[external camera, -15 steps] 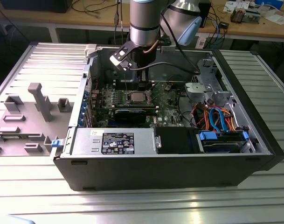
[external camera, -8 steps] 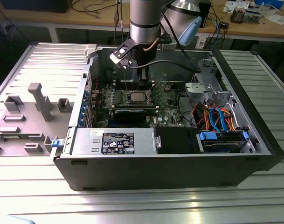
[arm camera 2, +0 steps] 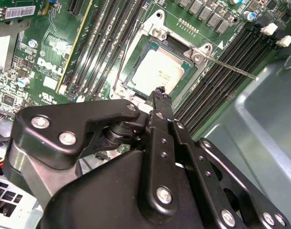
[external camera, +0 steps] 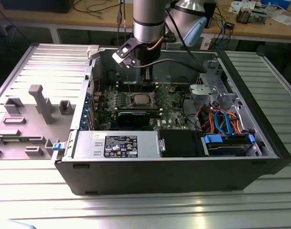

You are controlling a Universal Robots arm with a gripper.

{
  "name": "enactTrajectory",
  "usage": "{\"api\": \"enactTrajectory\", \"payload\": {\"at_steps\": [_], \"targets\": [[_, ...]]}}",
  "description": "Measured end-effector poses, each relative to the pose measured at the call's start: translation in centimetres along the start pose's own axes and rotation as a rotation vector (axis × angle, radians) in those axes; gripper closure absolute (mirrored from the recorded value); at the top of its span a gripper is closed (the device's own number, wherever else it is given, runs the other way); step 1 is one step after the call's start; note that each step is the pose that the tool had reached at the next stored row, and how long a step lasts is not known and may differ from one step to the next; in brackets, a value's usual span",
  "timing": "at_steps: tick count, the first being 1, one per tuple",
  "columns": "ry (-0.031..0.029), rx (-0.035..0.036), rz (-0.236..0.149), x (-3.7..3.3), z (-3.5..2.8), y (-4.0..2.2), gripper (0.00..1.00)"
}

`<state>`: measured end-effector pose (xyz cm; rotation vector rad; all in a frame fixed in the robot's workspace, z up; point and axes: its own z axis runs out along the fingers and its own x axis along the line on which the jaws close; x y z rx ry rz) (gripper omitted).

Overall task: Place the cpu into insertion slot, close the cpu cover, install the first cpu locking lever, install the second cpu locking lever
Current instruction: 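Close the cpu cover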

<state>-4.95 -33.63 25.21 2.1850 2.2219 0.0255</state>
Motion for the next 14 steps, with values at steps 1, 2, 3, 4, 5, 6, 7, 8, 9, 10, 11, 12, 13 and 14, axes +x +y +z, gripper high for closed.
{"api": "enactTrajectory", "payload": {"at_steps": [1,2,3,4,5,6,7,8,9,10,11,12,13,14], "targets": [[0.0,0.0,0.0,0.0,-0.06,0.0,0.89],[0.0,0.0,0.0,0.0,-0.15,0.0,0.89],[0.0,0.0,0.0,0.0,-0.2,0.01,0.89],[0.0001,0.0,0.0,0.0,-0.3,0.01,0.89],[0.0,0.0,0.0,0.0,-0.4,0.01,0.89],[0.0,0.0,0.0,0.0,-0.48,0.01,0.89],[-0.0001,0.0,0.0,0.0,-0.54,0.02,0.89],[0.0002,-0.0001,0.0,0.0,-0.56,0.02,0.89],[-0.0002,0.0001,0.0,-0.01,-0.64,0.02,0.89],[-0.0001,0.0001,0.0,-0.01,-0.7,0.02,0.89],[0.0,0.0001,0.0,-0.01,-0.76,0.02,0.89],[-0.0001,0.0,0.0,-0.01,-0.81,0.02,0.89],[0.0,0.0,0.0,-0.01,-0.85,0.03,0.89],[-0.0001,0.0,0.0,-0.01,-0.96,0.03,0.89]]}}
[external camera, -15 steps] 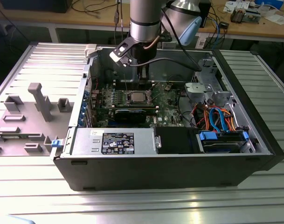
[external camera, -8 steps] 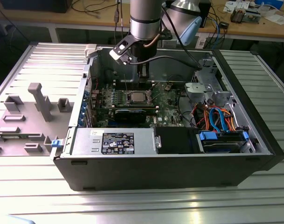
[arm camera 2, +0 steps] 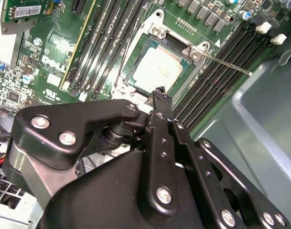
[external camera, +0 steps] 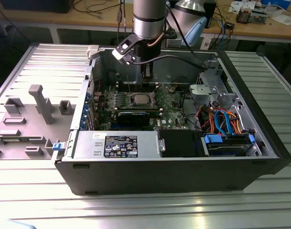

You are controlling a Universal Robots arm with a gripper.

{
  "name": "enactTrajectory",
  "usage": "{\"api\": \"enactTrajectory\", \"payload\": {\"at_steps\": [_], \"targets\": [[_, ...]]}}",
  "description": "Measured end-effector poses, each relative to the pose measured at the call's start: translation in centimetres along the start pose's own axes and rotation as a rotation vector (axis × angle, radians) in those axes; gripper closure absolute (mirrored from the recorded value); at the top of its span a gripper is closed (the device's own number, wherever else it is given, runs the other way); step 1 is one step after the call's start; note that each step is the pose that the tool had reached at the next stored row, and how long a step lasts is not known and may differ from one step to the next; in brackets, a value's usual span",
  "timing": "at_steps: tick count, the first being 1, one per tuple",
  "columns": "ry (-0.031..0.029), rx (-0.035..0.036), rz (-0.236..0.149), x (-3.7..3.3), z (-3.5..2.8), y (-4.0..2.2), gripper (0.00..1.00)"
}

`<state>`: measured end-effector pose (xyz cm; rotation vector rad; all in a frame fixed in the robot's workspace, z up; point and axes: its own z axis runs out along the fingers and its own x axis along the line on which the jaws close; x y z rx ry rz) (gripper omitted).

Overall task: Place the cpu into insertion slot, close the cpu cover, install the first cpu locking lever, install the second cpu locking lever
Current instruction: 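Close the cpu cover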

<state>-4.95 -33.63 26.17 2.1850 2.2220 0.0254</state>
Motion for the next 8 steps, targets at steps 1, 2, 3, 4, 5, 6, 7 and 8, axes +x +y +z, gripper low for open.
{"api": "enactTrajectory", "payload": {"at_steps": [1,2,3,4,5,6,7,8], "targets": [[0.0,0.0,0.0,0.0,-0.07,0.0,0.89],[0.0,0.0,0.0,0.0,-0.15,0.0,0.89],[0.0,0.0,0.0,0.0,-0.29,0.01,0.89],[0.0,0.0,0.0,0.0,-0.47,0.01,0.89],[0.0,0.0,0.0,0.0,-0.53,0.02,0.89],[0.0,0.0,0.0,0.0,-0.58,0.02,0.89],[0.0001,-0.0002,0.0,0.0,-0.6,0.02,0.89],[0.0003,-0.0002,0.0,0.0,-0.6,0.02,0.89]]}}
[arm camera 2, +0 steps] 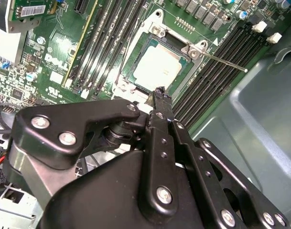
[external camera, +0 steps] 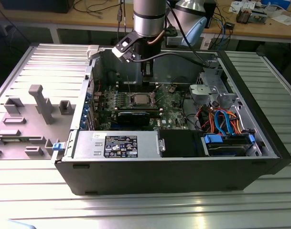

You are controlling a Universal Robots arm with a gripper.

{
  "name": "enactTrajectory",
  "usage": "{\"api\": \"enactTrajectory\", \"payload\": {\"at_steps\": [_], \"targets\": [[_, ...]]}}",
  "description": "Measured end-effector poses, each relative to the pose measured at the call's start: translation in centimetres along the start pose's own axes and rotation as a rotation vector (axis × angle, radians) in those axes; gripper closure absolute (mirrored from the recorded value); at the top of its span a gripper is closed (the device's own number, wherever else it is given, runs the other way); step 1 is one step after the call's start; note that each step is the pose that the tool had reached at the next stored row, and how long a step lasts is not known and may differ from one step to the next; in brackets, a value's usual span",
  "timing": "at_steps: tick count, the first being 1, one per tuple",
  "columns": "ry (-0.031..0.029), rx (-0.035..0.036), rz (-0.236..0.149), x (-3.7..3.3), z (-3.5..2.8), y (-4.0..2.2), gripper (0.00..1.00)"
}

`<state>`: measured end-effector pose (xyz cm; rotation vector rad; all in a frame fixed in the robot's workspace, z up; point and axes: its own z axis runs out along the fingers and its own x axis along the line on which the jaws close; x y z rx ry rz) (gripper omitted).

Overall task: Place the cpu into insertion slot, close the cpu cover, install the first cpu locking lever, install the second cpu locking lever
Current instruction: 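Close the cpu cover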

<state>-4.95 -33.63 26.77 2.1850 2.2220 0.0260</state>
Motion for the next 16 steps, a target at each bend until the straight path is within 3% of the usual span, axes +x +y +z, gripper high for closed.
{"api": "enactTrajectory", "payload": {"at_steps": [16], "targets": [[-0.0008,0.0002,0.0,-0.01,-0.38,0.01,0.89]]}}
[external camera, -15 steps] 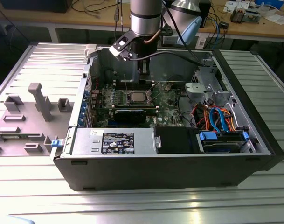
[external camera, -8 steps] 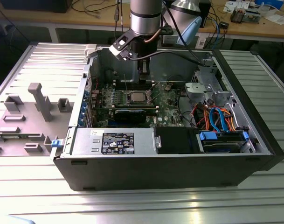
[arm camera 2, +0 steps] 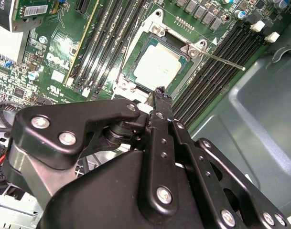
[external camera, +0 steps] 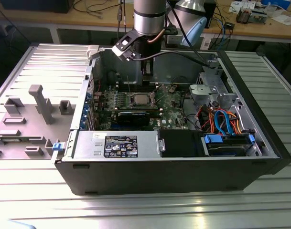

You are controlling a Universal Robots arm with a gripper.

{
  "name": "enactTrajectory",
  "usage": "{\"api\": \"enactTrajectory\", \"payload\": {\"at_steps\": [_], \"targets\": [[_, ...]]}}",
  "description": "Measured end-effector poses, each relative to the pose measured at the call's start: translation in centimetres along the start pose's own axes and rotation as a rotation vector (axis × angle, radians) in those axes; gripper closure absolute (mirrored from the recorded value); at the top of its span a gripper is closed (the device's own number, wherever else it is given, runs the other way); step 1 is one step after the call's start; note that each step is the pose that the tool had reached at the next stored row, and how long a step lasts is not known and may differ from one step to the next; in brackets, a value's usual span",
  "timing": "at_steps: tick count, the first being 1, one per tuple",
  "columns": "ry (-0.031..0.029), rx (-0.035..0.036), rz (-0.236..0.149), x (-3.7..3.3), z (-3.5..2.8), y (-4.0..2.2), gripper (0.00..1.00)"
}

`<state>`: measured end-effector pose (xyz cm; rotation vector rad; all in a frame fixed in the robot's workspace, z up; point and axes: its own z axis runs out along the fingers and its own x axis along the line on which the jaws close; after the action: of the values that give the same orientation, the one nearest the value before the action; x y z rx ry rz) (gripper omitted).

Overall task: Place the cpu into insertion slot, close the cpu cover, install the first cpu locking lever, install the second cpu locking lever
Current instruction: 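Close the cpu cover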

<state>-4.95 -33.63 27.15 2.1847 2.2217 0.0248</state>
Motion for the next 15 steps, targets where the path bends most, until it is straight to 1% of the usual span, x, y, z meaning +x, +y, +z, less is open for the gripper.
{"api": "enactTrajectory", "payload": {"at_steps": [9,15], "targets": [[0.0,-0.0001,0.0,0.0,-0.01,0.08,0.89],[0.0002,-0.0001,0.0,0.0,-0.33,0.09,0.89]]}}
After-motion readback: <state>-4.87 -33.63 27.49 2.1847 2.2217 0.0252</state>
